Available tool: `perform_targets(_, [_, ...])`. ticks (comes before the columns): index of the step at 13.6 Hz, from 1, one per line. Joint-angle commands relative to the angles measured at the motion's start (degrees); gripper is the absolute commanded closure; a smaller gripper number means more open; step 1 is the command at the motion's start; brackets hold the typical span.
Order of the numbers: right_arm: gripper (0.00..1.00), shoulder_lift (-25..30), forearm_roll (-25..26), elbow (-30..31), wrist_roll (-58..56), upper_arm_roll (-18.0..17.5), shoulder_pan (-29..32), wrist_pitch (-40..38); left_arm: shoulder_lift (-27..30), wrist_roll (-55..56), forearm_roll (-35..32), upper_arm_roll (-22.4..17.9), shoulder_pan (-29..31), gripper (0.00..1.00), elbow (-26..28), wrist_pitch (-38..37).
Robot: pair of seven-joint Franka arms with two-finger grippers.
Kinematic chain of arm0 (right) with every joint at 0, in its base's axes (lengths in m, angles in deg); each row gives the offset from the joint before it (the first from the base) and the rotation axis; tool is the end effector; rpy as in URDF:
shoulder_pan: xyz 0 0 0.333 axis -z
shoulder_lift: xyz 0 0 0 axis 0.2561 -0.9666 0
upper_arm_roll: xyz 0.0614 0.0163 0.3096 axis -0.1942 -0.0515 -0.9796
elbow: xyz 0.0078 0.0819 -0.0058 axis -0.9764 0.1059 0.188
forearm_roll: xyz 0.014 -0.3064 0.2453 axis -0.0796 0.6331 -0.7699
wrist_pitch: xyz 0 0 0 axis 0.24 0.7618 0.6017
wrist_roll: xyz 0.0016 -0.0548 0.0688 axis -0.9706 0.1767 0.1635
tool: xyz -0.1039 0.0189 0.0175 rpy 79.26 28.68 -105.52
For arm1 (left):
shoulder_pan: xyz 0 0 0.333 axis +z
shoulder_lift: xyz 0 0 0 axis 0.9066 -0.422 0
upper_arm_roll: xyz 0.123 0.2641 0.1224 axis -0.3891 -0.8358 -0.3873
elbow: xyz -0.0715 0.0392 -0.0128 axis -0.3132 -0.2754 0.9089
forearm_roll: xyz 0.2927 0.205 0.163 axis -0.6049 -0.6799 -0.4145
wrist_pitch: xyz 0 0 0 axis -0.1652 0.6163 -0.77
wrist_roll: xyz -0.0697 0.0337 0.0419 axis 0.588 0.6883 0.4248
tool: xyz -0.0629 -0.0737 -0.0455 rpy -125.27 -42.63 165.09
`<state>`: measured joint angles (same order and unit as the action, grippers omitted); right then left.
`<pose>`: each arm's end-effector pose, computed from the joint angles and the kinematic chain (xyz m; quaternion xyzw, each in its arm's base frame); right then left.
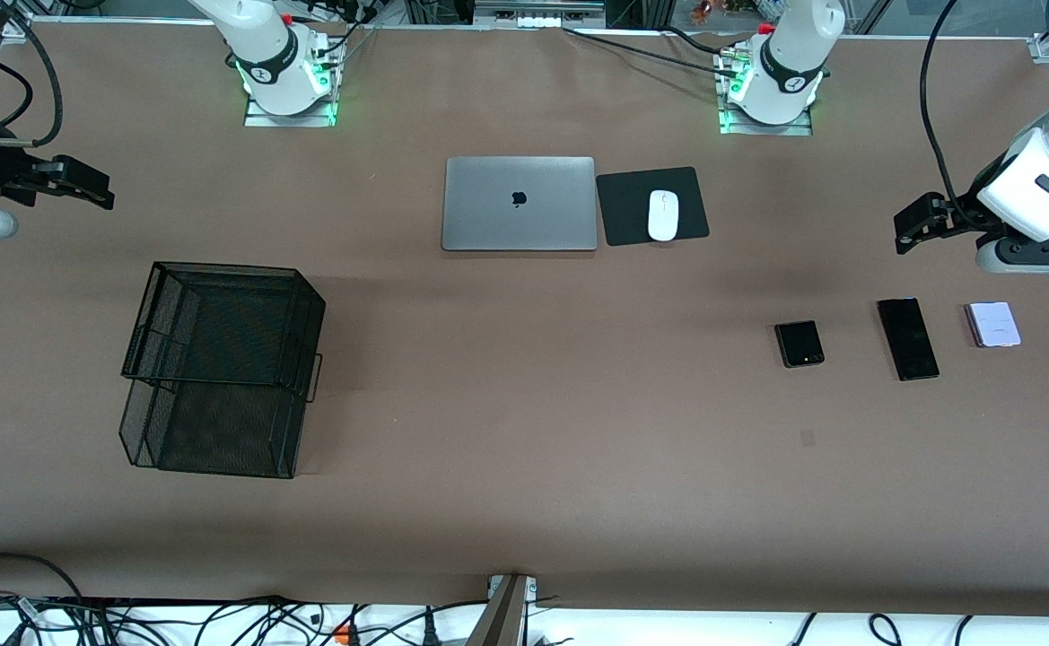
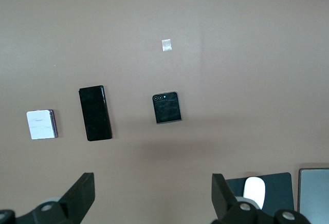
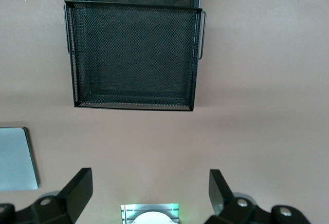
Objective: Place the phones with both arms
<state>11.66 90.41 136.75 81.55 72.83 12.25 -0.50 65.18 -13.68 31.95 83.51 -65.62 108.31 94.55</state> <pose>0.5426 -0.0138 0.5851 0.9971 -0.0078 -0.0725 0.0233 0.5674 -0.0311 0.5855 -0.9995 0.0083 0.0128 0.0275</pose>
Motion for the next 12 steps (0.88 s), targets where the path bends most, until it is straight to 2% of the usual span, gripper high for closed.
perform_targets(1, [0.00,0.81,-0.80,0.51,-0.29,-0.39,0.66,-0.62,-0.78,-0.30,-0.07,0.18,0.15,0.00,-1.79,-1.39])
perform_targets(12, [0.00,0.72,-0.80,0.51,-0.29,-0.31,0.74,-0.54,-1.31,-0.30,-0.07,0.18,0.06,0.00,-1.79,-2.00])
